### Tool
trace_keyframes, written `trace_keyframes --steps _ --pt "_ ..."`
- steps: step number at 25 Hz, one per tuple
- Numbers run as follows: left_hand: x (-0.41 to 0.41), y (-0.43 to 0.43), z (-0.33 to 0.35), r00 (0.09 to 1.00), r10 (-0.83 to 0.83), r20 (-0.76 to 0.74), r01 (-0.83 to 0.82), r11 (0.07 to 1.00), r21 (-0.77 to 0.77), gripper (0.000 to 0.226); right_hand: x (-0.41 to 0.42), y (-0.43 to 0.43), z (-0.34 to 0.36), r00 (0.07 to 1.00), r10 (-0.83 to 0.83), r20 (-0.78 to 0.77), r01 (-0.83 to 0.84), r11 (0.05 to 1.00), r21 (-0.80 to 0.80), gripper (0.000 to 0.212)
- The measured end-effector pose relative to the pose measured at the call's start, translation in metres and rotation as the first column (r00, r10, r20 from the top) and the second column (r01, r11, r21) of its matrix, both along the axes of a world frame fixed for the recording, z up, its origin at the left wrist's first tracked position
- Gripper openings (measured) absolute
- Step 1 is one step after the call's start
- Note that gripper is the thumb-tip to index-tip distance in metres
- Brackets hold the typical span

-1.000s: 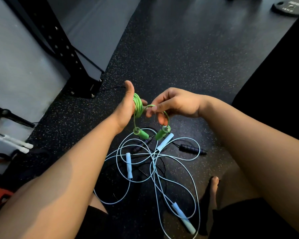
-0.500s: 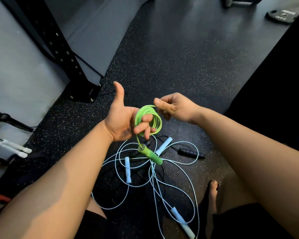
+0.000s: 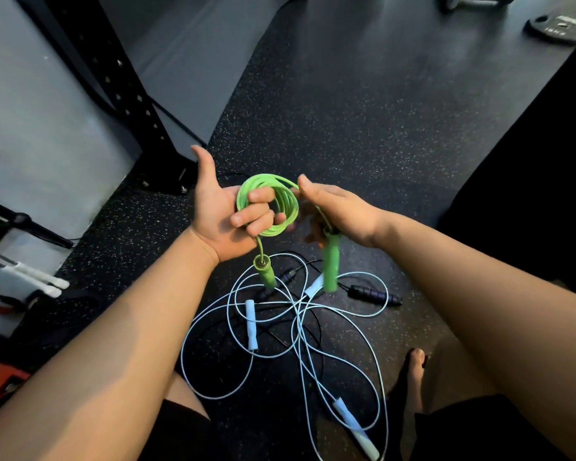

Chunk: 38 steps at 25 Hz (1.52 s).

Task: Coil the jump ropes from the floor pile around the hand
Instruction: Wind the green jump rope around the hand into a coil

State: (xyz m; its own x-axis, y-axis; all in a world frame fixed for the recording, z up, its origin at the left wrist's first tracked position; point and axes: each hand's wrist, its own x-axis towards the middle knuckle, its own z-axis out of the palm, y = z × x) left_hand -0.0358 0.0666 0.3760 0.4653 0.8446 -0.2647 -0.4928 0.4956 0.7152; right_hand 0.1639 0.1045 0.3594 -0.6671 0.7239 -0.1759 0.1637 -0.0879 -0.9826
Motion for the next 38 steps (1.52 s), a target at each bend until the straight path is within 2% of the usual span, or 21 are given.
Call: trace_keyframes --steps 2,5,10,13,17,18,20,23,25,27,29,32,35,38 --pt "-0.001 0.001 0.000 0.999 -0.051 -0.015 0.051 0.999 -0.012 0.103 -0.001 0.000 0.002 0.998 -0.025 -0.055 0.026 0.999 0.018 0.039" --pt "-0.003 0.001 0.005 0.994 -0.088 -0.071 0.085 0.995 -0.047 0.103 -0.001 0.001 0.000 0.998 -0.036 -0.051 0.036 0.999 -0.001 0.028" --pt "-0.004 -0.006 0.021 0.961 0.028 -0.275 -0.046 0.997 -0.056 0.102 -0.011 0.002 0.003 0.997 -0.006 -0.072 0.000 0.996 -0.084 0.040" --pt "-0.010 -0.019 0.023 0.892 0.162 -0.421 -0.178 0.984 0.003 0.105 -0.025 -0.006 0.008 0.996 0.054 -0.068 -0.058 0.997 -0.051 0.016" --pt "-0.028 -0.050 0.019 0.726 0.374 -0.577 -0.344 0.924 0.167 0.095 -0.052 -0.028 0.003 0.994 0.113 0.010 -0.113 0.979 0.168 0.013" --pt "-0.034 -0.059 0.018 0.720 0.376 -0.583 -0.340 0.924 0.175 0.090 -0.059 -0.034 0.002 0.994 0.109 0.004 -0.107 0.974 0.198 0.013" --pt "-0.051 -0.083 0.018 0.765 0.358 -0.536 -0.311 0.933 0.180 0.072 -0.075 -0.047 0.002 0.995 0.094 -0.024 -0.085 0.968 0.234 0.017" --pt "-0.086 -0.132 0.014 0.799 0.433 -0.417 -0.369 0.901 0.228 0.029 -0.107 -0.074 0.005 0.989 0.126 -0.078 -0.103 0.962 0.254 0.021" --pt "-0.115 -0.172 0.009 0.811 0.463 -0.357 -0.403 0.885 0.233 0.020 -0.135 -0.096 0.004 0.977 0.173 -0.126 -0.149 0.972 0.183 0.022" --pt "-0.140 -0.208 0.007 0.817 0.454 -0.355 -0.408 0.891 0.199 0.022 -0.165 -0.119 -0.002 0.962 0.225 -0.153 -0.207 0.970 0.127 0.022" --pt "-0.168 -0.243 0.010 0.765 0.461 -0.450 -0.442 0.884 0.154 0.021 -0.201 -0.147 -0.011 0.948 0.273 -0.164 -0.264 0.962 0.075 0.020" --pt "-0.215 -0.284 0.015 0.631 0.494 -0.598 -0.501 0.848 0.172 0.029 -0.260 -0.185 -0.016 0.939 0.281 -0.196 -0.292 0.956 -0.032 0.019" --pt "-0.260 -0.306 0.009 0.534 0.543 -0.648 -0.554 0.804 0.217 0.027 -0.313 -0.206 -0.018 0.940 0.260 -0.220 -0.285 0.954 -0.091 0.024" --pt "-0.295 -0.319 -0.014 0.450 0.612 -0.650 -0.657 0.720 0.223 0.028 -0.360 -0.218 -0.033 0.955 0.240 -0.172 -0.265 0.954 -0.138 0.027"
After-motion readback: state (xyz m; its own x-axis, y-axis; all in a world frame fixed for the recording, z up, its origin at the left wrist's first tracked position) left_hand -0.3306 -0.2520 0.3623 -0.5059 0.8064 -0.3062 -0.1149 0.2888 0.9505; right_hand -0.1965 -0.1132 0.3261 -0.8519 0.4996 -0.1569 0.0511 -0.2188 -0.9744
